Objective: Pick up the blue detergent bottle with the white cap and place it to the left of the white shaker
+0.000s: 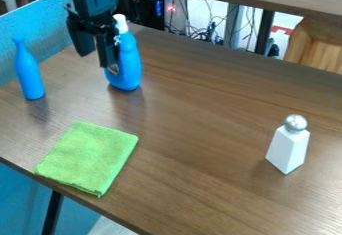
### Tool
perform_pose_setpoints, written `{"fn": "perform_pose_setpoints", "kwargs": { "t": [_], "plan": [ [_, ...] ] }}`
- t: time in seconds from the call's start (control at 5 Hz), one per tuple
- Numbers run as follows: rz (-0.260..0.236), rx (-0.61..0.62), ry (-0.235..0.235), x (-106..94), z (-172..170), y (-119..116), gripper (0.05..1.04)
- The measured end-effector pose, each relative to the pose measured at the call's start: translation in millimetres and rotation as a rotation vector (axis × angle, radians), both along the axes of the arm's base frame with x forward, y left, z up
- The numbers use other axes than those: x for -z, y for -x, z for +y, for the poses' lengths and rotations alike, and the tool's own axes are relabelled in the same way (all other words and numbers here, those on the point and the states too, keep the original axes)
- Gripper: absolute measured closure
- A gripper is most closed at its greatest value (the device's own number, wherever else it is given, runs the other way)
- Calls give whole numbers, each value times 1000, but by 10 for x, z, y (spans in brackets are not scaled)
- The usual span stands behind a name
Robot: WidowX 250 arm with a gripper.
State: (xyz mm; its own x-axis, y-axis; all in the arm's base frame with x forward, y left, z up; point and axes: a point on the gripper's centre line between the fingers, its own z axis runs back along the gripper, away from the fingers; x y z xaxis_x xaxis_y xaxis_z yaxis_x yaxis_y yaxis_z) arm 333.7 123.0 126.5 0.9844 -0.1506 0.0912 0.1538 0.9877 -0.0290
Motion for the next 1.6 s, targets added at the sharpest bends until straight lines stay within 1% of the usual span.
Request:
{"fn": "perform_pose_setpoints", "kwargs": {
  "t": [0.2, 0.4, 0.6, 0.8, 1.0, 1.2, 1.4, 1.6],
  "plan": [
    [-39, 1, -7, -158, 114, -58, 82],
    [-19, 7, -4, -126, 211, -165, 82],
    [0, 27, -25, -142, 291, -241, 82],
    [24, 46, -18, -73, 325, -305, 82],
    [55, 64, -24, -46, 379, -357, 82],
    [91, 73, -41, -30, 460, -434, 82],
    [115, 72, -67, -70, 545, -508, 82],
    [145, 54, -76, -25, 584, -544, 82]
  ]
}}
